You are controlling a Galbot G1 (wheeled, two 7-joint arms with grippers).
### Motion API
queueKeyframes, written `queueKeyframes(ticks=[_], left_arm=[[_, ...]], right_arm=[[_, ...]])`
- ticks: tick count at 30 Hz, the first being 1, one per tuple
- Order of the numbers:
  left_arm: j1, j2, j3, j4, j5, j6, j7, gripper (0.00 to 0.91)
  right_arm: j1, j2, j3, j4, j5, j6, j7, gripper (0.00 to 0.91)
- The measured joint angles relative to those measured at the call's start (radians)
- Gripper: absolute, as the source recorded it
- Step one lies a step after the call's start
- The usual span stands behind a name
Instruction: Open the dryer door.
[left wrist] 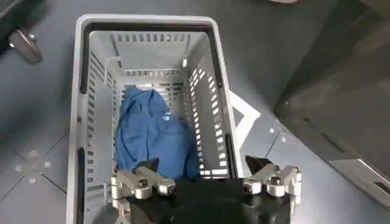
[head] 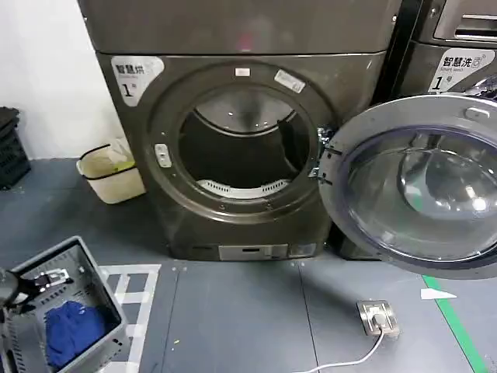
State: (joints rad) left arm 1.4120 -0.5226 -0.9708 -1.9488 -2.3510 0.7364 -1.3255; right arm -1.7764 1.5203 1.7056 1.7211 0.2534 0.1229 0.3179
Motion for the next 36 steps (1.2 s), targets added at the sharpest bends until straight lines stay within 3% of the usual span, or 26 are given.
queueKeyframes(ticks=[13,36], left_arm=[[-0.01,0.002,0.013,0.042,-0.075,0.0,-0.034,0.907],[-0.022,-0.008,0.038,0.069,-0.062,0.0,-0.024,0.907]], right_arm=[[-0.002,0.003,-0.002,0.009,-0.004,-0.006,-0.003,0.907],[-0.004,0.007,-0.003,0.008,-0.005,-0.001,-0.006,0.907]])
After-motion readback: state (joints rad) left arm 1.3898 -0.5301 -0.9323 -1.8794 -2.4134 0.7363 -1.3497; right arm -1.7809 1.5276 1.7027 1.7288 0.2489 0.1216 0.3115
